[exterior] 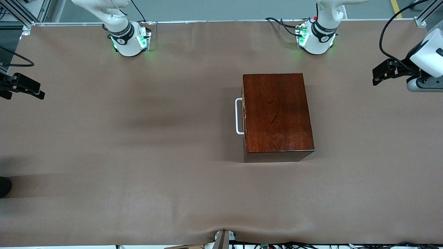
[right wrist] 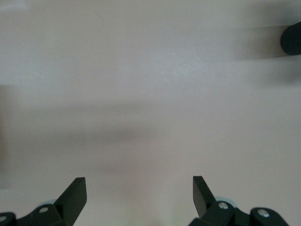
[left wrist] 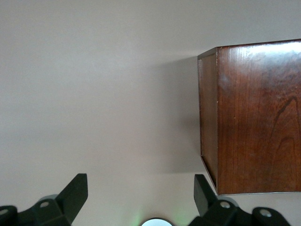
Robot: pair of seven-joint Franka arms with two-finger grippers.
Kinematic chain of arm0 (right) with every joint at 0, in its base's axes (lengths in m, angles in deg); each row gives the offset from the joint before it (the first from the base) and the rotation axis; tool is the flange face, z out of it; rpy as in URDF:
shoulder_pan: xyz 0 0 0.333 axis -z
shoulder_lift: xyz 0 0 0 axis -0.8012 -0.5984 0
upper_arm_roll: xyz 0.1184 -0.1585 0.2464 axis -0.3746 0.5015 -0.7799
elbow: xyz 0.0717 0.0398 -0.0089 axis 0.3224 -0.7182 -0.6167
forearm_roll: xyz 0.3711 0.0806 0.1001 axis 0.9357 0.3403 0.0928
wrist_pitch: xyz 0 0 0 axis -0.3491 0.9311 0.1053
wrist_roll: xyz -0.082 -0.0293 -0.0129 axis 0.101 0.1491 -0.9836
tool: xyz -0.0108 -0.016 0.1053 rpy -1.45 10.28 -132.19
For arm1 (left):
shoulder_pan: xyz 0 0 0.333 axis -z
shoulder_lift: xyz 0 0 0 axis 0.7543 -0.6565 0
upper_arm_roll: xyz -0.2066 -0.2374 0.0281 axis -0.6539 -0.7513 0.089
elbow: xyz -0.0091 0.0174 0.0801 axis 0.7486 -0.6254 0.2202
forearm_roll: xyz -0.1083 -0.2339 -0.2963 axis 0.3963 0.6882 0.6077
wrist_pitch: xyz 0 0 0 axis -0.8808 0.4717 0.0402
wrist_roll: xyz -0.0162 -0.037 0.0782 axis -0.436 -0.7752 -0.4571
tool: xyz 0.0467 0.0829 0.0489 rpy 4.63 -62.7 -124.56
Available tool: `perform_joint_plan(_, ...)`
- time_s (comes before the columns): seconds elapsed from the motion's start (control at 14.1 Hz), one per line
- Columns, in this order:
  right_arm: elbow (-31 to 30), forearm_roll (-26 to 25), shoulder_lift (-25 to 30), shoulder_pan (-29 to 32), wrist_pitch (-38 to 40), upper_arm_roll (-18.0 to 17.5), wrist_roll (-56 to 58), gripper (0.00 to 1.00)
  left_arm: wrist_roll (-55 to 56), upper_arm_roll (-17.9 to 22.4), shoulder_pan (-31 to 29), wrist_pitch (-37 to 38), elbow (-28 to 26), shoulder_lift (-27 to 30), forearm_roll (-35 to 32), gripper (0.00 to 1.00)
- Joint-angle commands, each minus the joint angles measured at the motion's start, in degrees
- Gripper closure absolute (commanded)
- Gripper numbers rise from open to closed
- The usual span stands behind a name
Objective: Open drawer, take yellow block, close drawer
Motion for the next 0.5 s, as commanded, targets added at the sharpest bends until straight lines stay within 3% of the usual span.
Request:
perform_joint_plan(0.0,-0.1,0.6,0.3,0.0,0.4,0.0,-0.6,0.0,0.5,-0.6,3.3,0.6,2.8,-3.6,0.1,0.0)
perform_joint_plan(0.43,0.0,0.6,0.3,-0.1,0.2,0.0,-0.4,0.0,0.8,-0.5,12.2,-0.2,6.6,-10.0,-0.4,0.0)
